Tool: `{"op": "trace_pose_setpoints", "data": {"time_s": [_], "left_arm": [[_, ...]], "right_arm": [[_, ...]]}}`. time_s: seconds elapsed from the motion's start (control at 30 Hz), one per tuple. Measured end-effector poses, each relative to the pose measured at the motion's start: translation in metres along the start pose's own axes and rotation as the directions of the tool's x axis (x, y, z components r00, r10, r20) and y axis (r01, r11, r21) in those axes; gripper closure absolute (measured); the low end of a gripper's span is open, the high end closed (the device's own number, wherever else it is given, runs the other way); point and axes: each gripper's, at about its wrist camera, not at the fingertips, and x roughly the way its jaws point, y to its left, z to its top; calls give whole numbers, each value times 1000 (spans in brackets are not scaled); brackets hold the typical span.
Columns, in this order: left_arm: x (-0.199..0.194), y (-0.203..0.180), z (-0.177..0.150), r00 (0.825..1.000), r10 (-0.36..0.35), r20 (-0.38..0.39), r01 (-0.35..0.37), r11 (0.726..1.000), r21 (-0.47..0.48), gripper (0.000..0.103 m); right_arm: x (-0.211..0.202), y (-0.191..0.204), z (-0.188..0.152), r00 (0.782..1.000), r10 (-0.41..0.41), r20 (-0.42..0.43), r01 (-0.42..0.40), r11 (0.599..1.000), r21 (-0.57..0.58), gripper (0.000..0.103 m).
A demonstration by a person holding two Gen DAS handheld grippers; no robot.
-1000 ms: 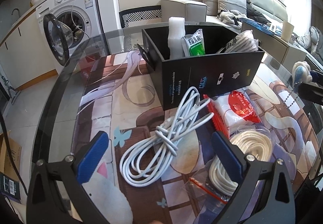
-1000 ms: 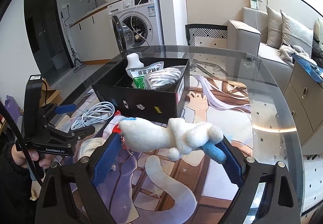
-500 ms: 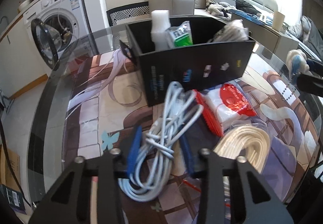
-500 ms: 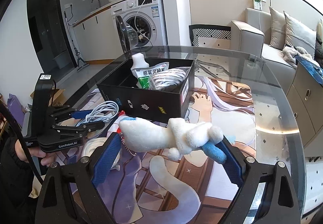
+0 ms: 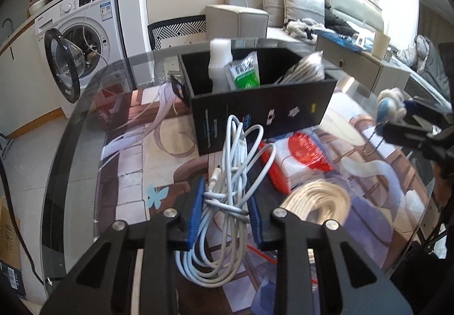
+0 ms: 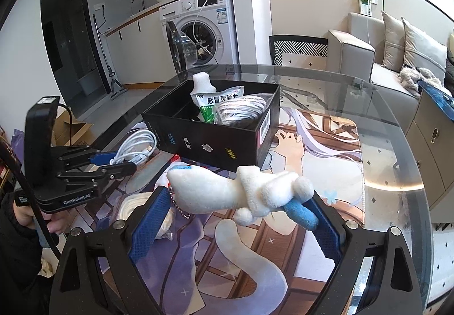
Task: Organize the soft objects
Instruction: 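Carry the plush toy and the cable over the black box with both tools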
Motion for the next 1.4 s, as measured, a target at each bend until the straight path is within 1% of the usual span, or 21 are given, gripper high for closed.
{"op": "trace_pose_setpoints", "data": {"time_s": [0.13,0.27,0.47,0.63,0.83,1.07,1.27,1.4], "left_arm": [[-15,-3,7,999,-11,40,11,1000,3,76],[-28,-1,15,996,-24,83,25,1000,-9,76],[-37,1,30,991,-25,132,26,1000,-6,76],[-35,5,38,989,-13,148,16,1000,-23,76],[-33,8,45,986,-11,167,17,999,-38,76],[-30,9,55,983,0,183,9,999,-49,76],[-21,6,63,980,20,196,-12,999,-44,76],[-14,5,68,980,22,195,-12,999,-48,76]], "right_arm": [[-5,3,2,1000,7,25,-7,1000,-6,10],[-11,10,6,998,11,69,-9,1000,-29,10],[-22,19,17,991,12,132,-3,998,-68,10],[-28,23,28,983,17,181,-1,996,-87,10],[-27,26,42,976,13,215,9,995,-102,10],[-23,29,57,971,12,240,12,995,-101,10],[-17,28,61,967,20,256,8,994,-108,10],[-12,27,65,967,15,255,12,994,-107,10]]}}
